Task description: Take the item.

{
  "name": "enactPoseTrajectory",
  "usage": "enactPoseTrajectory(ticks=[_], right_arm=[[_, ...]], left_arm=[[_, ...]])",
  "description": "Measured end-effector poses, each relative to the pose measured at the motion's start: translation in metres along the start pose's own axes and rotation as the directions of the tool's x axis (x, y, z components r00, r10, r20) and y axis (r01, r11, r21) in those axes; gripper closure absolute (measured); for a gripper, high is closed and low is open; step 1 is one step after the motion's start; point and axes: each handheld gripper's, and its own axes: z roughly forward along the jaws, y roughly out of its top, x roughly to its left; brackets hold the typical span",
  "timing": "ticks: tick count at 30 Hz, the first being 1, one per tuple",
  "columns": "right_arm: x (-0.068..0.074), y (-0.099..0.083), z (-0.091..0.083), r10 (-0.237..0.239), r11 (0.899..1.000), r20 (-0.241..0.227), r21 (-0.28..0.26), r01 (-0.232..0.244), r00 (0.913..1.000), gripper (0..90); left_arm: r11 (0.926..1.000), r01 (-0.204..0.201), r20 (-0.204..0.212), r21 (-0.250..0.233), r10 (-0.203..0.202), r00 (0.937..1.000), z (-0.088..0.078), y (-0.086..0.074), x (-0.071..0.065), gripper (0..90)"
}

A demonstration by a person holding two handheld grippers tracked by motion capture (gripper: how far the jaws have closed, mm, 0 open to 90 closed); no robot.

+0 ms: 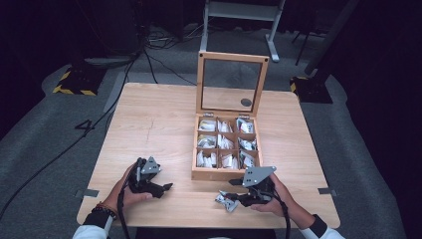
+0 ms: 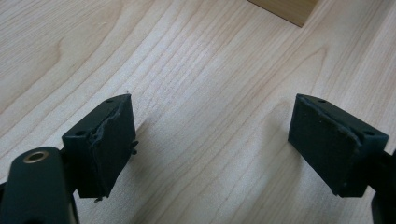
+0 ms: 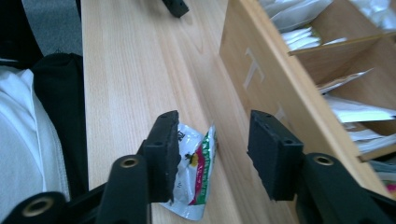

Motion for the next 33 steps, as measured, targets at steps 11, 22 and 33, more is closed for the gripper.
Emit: enactPoseTrajectory(ticks=[11, 22, 33], right_arm=[[-0.007, 0.004, -0.018, 0.006, 0.998, 0.068, -0.058, -0.002, 0.9977, 34.9], [-0.023, 0.005, -0.038, 0.047, 0.991, 0.164, -0.131, -0.026, 0.9854, 31.0], [-0.054, -0.004, -0.06, 0.158, 0.975, 0.245, -0.192, -0.112, 0.9567, 28.8]], left_arm=[[0.9999, 0.012, -0.013, -0.008, -0.012, 0.9998, 0.003, 0.002, -0.002, 14.5], [0.9993, 0.013, -0.015, 0.035, -0.012, 0.9998, 0.005, 0.011, -0.001, 14.8], [0.9997, -0.001, -0.006, 0.023, 0.001, 1.0, 0.004, 0.018, 0.006, 18.1]])
